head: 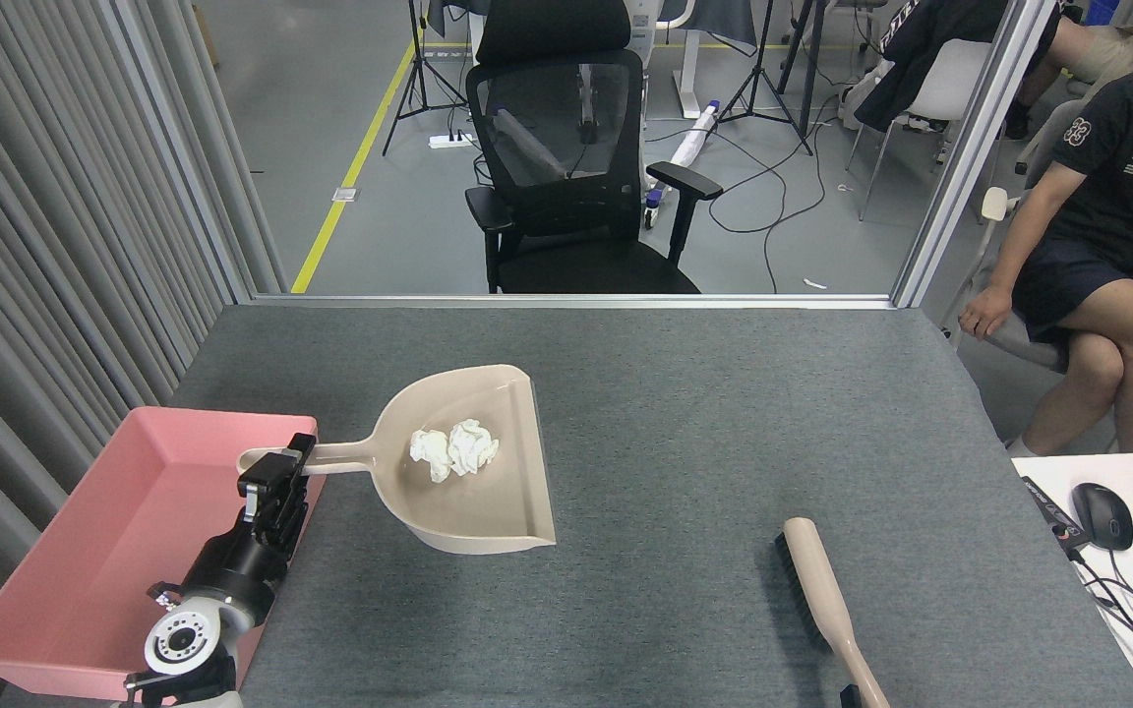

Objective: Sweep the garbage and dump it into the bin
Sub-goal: 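Lift the dustpan with the left gripper over the pink bin, then tilt the dustpan with the left gripper to dump paper into bin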

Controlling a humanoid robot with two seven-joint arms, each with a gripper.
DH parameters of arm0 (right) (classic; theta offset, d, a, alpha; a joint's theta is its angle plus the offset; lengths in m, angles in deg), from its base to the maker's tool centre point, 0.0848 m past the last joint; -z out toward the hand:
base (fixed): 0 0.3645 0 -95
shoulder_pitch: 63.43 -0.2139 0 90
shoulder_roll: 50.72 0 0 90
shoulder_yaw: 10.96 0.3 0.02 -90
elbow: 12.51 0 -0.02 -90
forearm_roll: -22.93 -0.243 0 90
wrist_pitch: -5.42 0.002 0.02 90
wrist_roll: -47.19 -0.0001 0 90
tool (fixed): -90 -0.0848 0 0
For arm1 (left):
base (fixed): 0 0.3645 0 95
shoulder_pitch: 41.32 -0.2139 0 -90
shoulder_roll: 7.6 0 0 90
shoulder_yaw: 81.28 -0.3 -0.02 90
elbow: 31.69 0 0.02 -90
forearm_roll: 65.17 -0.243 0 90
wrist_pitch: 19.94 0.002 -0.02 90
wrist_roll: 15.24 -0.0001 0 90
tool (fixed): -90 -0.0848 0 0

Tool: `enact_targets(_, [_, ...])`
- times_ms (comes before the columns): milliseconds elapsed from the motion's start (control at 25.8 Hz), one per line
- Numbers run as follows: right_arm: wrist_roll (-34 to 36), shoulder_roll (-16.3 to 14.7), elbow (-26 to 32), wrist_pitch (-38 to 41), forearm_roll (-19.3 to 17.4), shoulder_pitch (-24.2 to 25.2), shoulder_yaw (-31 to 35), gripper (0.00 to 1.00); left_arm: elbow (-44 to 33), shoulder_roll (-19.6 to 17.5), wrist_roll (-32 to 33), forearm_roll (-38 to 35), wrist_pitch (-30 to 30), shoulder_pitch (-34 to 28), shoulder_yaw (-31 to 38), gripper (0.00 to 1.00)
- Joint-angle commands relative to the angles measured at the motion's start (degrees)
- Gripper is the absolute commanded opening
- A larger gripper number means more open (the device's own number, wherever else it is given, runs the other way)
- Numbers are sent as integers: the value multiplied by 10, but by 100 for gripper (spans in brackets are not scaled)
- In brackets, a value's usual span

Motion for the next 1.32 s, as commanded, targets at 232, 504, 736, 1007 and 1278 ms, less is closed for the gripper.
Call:
enact_targets(232, [1, -6, 0, 0, 0, -1, 0, 96, 21, -118, 5, 55, 5, -3, 42, 21])
enact_targets(504, [1, -5, 0, 8, 0, 0, 0, 96, 50, -181, 15, 124, 10, -8, 81, 21])
enact_targets(736, [-1, -6, 0, 8, -1, -2, 0, 96, 111, -236, 20, 145, -3, -7, 117, 22])
enact_targets(1007, [-2, -11, 0, 9, -1, -4, 0, 96, 157, -279, 46, 144, -30, -8, 138, 22])
enact_targets(1278, [-2, -11, 0, 9, -1, -4, 0, 96, 243, -325, 46, 138, -105, -19, 139, 22])
